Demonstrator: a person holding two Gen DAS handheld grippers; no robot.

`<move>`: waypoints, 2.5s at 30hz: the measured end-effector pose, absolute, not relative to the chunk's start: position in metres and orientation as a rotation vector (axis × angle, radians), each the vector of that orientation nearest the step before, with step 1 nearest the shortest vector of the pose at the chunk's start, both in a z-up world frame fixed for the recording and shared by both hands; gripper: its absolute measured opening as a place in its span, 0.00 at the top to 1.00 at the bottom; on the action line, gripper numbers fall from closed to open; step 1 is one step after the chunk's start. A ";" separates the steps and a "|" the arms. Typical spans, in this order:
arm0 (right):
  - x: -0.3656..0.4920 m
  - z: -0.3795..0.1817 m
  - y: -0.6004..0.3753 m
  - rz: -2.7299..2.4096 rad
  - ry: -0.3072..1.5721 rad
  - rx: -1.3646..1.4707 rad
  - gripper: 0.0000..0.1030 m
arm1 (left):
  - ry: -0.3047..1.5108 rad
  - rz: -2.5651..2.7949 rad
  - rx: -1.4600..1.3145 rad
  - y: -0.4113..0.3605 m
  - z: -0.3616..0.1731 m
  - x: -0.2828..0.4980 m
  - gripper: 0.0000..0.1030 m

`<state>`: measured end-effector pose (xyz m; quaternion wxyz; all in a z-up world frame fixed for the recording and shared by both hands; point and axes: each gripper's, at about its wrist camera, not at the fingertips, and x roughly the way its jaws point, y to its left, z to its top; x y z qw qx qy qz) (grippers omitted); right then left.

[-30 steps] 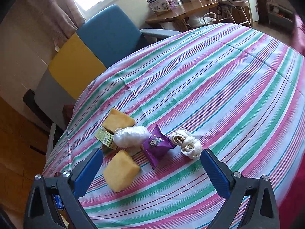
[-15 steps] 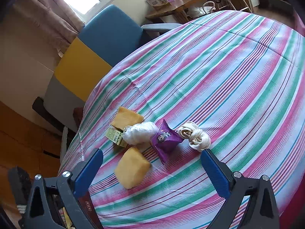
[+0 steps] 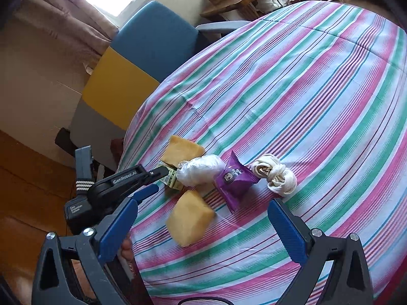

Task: Organize objects
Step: 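Grasp the green-white medicine box with the left gripper, then lift the medicine box with left while right grasps the white rope coil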

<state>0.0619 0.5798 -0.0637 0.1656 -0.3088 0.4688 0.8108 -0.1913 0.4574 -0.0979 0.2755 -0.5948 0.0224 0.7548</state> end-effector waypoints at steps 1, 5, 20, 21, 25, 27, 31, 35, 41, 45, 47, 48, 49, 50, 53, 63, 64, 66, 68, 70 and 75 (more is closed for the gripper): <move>0.062 -0.064 0.580 2.309 1.337 -0.880 0.00 | 0.051 2.022 -1.608 0.460 -0.101 -0.193 0.50; 0.061 -0.064 0.580 2.311 1.342 -0.884 0.00 | 0.053 2.036 -1.607 0.470 -0.102 -0.199 0.50; 0.064 -0.064 0.582 2.277 1.279 -0.882 0.00 | 0.108 1.968 -1.598 0.451 -0.107 -0.193 0.64; 0.065 -0.065 0.583 2.270 1.280 -0.877 0.00 | 0.114 1.963 -1.591 0.447 -0.106 -0.190 0.65; 0.068 -0.066 0.588 2.242 1.284 -0.863 0.00 | 0.118 1.935 -1.589 0.425 -0.101 -0.176 0.68; 0.071 -0.067 0.592 2.225 1.293 -0.845 0.00 | 0.154 1.920 -1.588 0.415 -0.100 -0.162 0.68; 0.082 -0.067 0.601 2.177 1.315 -0.787 0.00 | 0.223 1.908 -1.560 0.398 -0.101 -0.134 0.68; 0.091 -0.066 0.607 2.134 1.315 -0.749 0.01 | 0.292 1.921 -1.522 0.388 -0.103 -0.112 0.68; 0.092 -0.070 0.611 2.087 1.286 -0.766 0.15 | 0.269 1.932 -1.534 0.389 -0.110 -0.117 0.70; 0.084 -0.073 0.613 2.066 1.207 -0.819 0.33 | 0.256 1.933 -1.529 0.386 -0.108 -0.119 0.71; 0.080 -0.077 0.614 2.051 1.169 -0.853 0.37 | 0.239 1.923 -1.530 0.381 -0.106 -0.117 0.71; 0.078 -0.079 0.615 2.047 1.162 -0.869 0.38 | 0.231 1.919 -1.520 0.379 -0.102 -0.114 0.71; 0.075 -0.081 0.614 2.046 1.154 -0.895 0.38 | 0.228 1.918 -1.505 0.377 -0.097 -0.112 0.71; 0.072 -0.084 0.613 2.044 1.141 -0.922 0.40 | 0.225 1.919 -1.485 0.374 -0.091 -0.108 0.71; 0.066 -0.086 0.609 2.042 1.070 -0.972 0.43 | 0.186 1.899 -1.452 0.363 -0.075 -0.097 0.71; 0.055 -0.090 0.597 2.028 0.942 -1.089 0.49 | 0.120 1.878 -1.342 0.300 -0.034 -0.055 0.71; 0.051 -0.090 0.596 2.026 0.915 -1.108 0.49 | 0.116 1.875 -1.332 0.294 -0.032 -0.051 0.71; 0.044 -0.091 0.595 2.012 0.845 -1.147 0.49 | 0.109 1.864 -1.322 0.282 -0.028 -0.044 0.71; 0.035 -0.095 0.597 1.997 0.785 -1.202 0.49 | 0.115 1.866 -1.300 0.271 -0.023 -0.037 0.71; 0.028 -0.101 0.599 1.999 0.741 -1.260 0.49 | 0.123 1.874 -1.281 0.261 -0.019 -0.031 0.71; 0.025 -0.108 0.603 2.001 0.700 -1.298 0.71 | 0.067 1.896 -1.276 0.233 -0.010 -0.030 0.71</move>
